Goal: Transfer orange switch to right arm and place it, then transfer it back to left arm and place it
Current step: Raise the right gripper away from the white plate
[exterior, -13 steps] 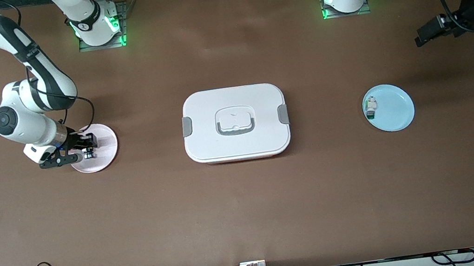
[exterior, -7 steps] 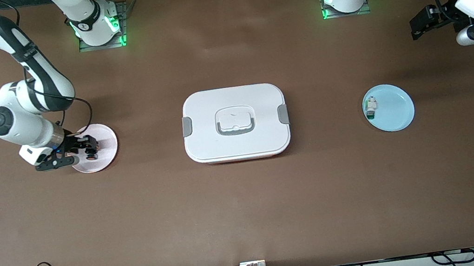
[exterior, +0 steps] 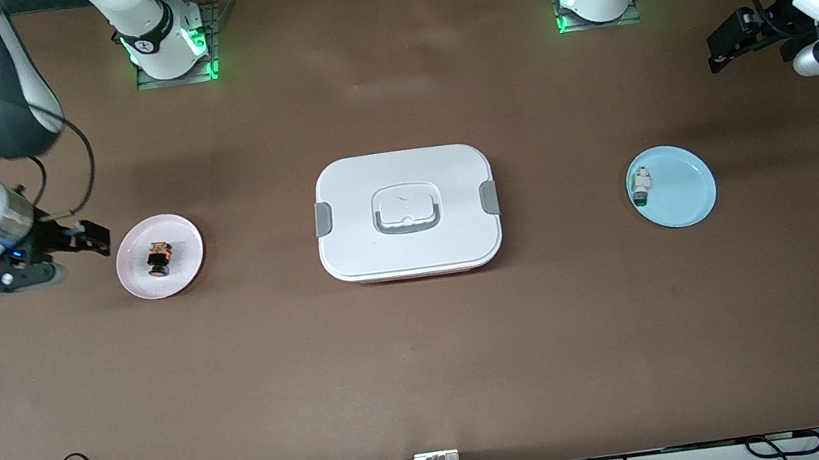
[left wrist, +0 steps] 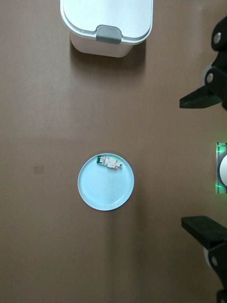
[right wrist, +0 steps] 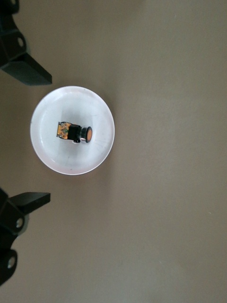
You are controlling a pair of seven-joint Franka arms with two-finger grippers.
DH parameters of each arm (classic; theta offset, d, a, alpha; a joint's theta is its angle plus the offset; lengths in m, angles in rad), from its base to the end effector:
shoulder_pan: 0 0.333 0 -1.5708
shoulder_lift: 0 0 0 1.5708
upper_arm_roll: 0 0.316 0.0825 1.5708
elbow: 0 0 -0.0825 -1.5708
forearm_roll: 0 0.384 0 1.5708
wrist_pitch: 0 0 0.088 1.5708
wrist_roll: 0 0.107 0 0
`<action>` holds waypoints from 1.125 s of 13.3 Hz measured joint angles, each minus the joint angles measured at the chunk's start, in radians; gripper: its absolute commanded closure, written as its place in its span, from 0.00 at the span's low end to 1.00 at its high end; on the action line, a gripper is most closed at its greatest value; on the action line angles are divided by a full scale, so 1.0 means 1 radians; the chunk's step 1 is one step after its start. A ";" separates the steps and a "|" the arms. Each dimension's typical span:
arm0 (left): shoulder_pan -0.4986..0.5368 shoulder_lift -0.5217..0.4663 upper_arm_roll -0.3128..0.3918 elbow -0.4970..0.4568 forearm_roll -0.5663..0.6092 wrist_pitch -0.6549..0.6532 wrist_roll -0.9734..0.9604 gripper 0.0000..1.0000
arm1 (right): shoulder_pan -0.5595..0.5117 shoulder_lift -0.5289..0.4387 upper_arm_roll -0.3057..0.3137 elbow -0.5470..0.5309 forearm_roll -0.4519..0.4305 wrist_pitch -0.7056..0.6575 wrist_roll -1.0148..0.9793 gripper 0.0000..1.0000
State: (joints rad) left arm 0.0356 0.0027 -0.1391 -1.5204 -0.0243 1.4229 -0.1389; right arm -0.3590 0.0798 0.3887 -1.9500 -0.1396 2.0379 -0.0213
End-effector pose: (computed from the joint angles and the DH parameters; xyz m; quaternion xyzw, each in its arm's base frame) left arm 0.5367 -0.0585 0.6343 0.9985 0.0165 -0.0512 0.0061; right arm 0.5768 0.0054 0.4426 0.9973 0.0557 0.0076 0.0474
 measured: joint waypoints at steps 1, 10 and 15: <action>0.000 0.000 0.000 -0.001 0.000 -0.002 -0.005 0.00 | 0.012 -0.018 0.003 0.034 0.003 -0.050 0.008 0.00; 0.004 0.000 -0.001 -0.002 -0.001 -0.036 -0.012 0.00 | 0.364 -0.064 -0.350 0.188 0.052 -0.261 0.026 0.00; 0.008 0.004 0.000 -0.001 -0.001 -0.035 0.002 0.00 | 0.372 -0.045 -0.350 0.236 0.125 -0.323 0.026 0.00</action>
State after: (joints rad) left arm 0.0434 0.0069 -0.1394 -1.5211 -0.0253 1.3882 -0.1365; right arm 0.0133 0.0353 0.0384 -1.7138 -0.0145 1.7145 0.0043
